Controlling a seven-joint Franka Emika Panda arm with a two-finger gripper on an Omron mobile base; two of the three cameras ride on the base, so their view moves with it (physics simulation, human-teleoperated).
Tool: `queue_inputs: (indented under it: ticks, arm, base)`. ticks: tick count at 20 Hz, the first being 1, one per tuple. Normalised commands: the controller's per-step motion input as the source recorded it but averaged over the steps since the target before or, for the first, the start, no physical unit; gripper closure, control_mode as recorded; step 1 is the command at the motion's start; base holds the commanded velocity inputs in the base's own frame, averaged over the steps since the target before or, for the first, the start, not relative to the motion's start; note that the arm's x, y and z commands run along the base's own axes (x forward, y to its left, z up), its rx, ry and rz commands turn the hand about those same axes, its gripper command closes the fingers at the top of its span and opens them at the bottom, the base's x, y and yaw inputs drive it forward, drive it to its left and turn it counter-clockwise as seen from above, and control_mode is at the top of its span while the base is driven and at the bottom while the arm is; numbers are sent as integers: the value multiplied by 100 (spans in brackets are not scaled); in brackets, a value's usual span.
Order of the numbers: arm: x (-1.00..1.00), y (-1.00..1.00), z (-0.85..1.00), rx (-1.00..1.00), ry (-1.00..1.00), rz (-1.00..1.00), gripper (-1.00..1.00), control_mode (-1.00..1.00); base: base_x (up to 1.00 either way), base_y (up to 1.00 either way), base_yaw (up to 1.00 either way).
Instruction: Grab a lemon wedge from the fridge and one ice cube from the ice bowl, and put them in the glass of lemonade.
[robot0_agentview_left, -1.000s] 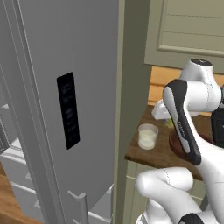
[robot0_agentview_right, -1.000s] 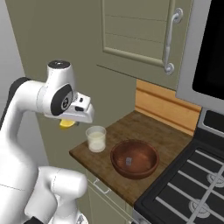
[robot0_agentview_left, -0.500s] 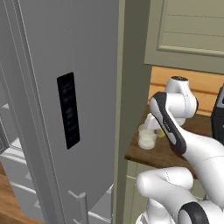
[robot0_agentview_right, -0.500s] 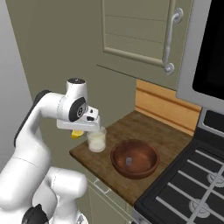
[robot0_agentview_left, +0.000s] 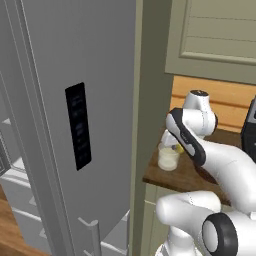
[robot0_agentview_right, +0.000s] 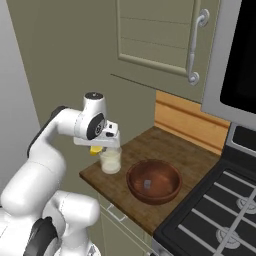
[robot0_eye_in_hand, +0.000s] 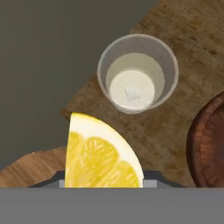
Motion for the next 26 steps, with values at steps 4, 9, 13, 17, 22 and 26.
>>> queue_inputs:
  ticks: [4,9,13,17,22,26]
  arm:
    - [44,-14,-9,0,0,2,100,-100]
    - [28,-17,-26,-1,0,2,100,-100]
    - [21,-9,-26,-1,0,1,100,-100]
    - [16,0,-9,0,0,1,100,-100]
    - [45,0,0,0,0,2,100,-100]
    - [19,-1,-1,0,0,0,100,-100]
  base:
    - [0,0,0]
    - [0,0,0]
    - [0,0,0]
    - [0,0,0]
    - [0,0,0]
    - [0,0,0]
